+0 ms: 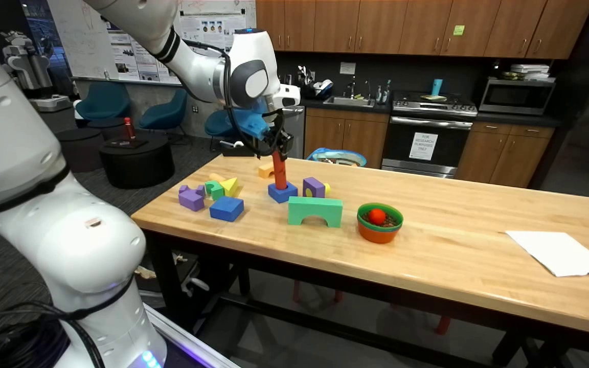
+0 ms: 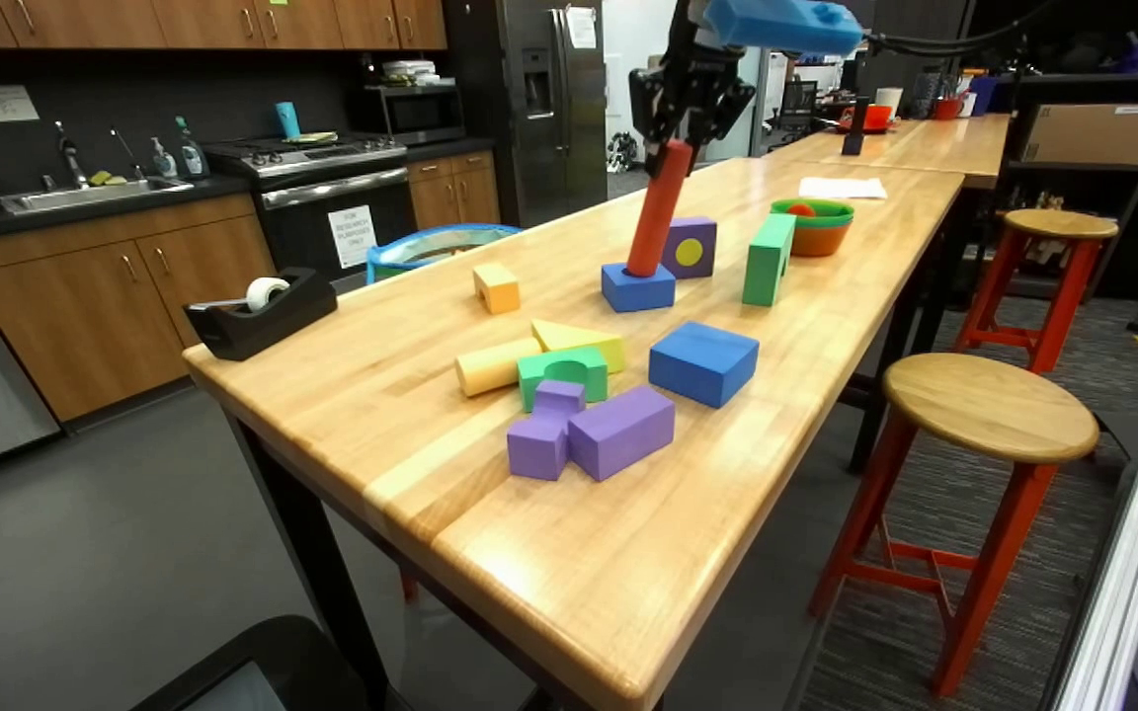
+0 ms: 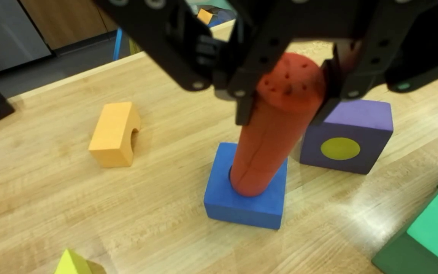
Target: Put the orange block in the blue block
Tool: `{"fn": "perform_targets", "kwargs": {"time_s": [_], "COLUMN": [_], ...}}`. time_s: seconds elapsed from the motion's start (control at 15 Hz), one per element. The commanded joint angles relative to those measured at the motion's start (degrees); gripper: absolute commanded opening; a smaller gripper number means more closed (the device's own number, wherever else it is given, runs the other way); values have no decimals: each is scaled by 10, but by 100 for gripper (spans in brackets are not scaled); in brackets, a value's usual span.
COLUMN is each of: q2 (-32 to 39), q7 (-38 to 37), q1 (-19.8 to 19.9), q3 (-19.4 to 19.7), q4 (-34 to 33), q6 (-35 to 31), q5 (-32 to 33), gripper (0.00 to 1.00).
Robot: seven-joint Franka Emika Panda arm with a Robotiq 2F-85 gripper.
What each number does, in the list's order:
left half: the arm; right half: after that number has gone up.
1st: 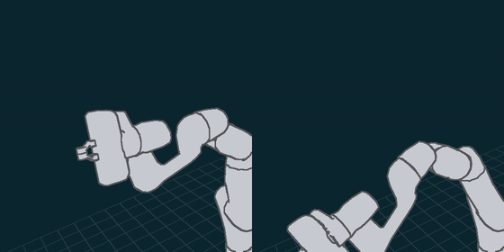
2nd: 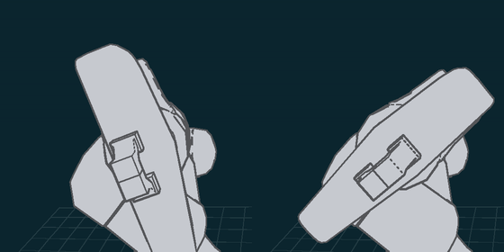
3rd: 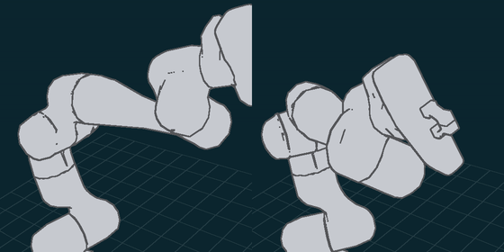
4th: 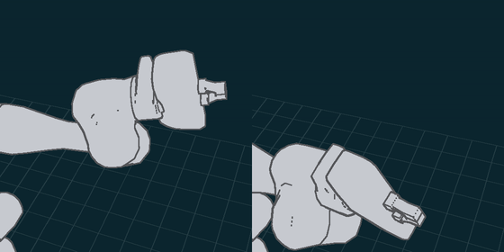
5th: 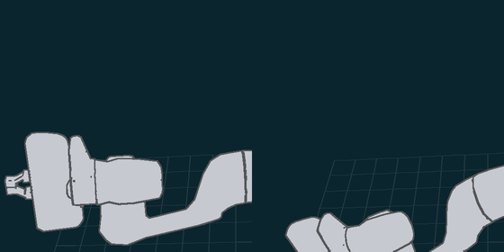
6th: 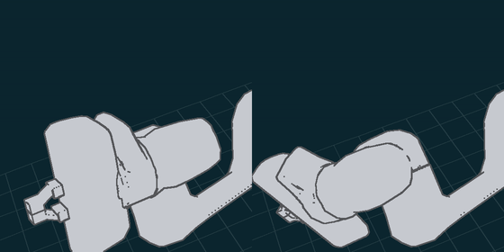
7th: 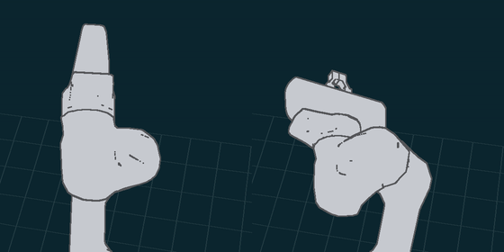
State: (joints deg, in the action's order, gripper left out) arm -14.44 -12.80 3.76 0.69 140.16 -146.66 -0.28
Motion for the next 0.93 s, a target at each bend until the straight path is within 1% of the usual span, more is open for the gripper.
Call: {"fn": "perform_targets", "kwargs": {"time_s": [0.0,0.53,0.87], "q2": [-5,1,2], "q7": [12,38,38], "q1": [-5,-2,-10], "q3": [3,20,13], "q4": [-4,-3,-8], "q6": [2,-4,-4], "q5": [-17,-30,-49], "gripper": [15,15,15]}}
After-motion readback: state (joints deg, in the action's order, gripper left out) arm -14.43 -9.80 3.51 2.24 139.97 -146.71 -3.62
